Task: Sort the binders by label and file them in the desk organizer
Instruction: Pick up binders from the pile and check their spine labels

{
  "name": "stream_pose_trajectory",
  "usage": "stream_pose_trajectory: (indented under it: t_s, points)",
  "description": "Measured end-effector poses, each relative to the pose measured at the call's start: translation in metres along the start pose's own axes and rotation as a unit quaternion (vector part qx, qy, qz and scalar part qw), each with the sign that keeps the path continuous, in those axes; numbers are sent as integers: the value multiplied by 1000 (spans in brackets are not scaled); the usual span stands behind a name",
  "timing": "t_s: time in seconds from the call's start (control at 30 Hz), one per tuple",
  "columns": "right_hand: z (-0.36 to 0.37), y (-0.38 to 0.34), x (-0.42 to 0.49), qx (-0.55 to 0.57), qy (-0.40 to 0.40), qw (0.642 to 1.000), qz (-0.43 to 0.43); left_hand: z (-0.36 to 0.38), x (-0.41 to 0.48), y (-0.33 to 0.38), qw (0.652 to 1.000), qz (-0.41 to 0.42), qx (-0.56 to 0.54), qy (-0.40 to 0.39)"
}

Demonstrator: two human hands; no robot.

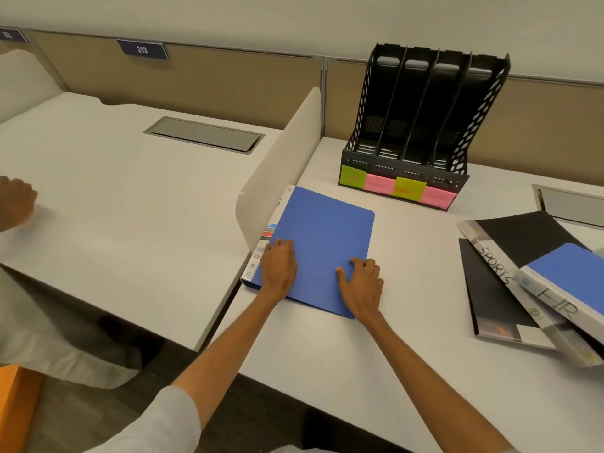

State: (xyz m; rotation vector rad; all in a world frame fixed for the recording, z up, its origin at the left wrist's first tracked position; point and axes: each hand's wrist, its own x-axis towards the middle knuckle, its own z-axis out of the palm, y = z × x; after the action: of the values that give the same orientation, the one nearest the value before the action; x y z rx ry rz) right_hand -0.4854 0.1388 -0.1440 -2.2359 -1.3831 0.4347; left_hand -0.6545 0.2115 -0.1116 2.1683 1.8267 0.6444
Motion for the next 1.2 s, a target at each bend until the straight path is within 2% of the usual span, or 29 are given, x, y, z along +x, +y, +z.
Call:
stream_pose_trajectory:
  t_s: [0.3,0.6,0.73,0.87,0.97,1.03,1.2]
  points:
    - [-60,57,19,6,40,999,15,29,-2,81,998,33,-37,-25]
    - [-170,150,41,-6,132,990,47,83,-16,210,990,34,-108,-80]
    - [-222,187,51,43,160,984,63,108,-29,272,980,65,-159,-96]
    - [-268,217,56,102,213,968,83,129,-41,327,973,79,-163,-141]
    - [-303,248,57,101,236,960,108,143,-49,359,963,71,-163,-205]
    - [-325,277,58,78,223,962,133,151,-54,378,953,48,-174,-242]
    - [-366,354,57,15,114,970,212,171,-61,415,925,-35,-216,-310]
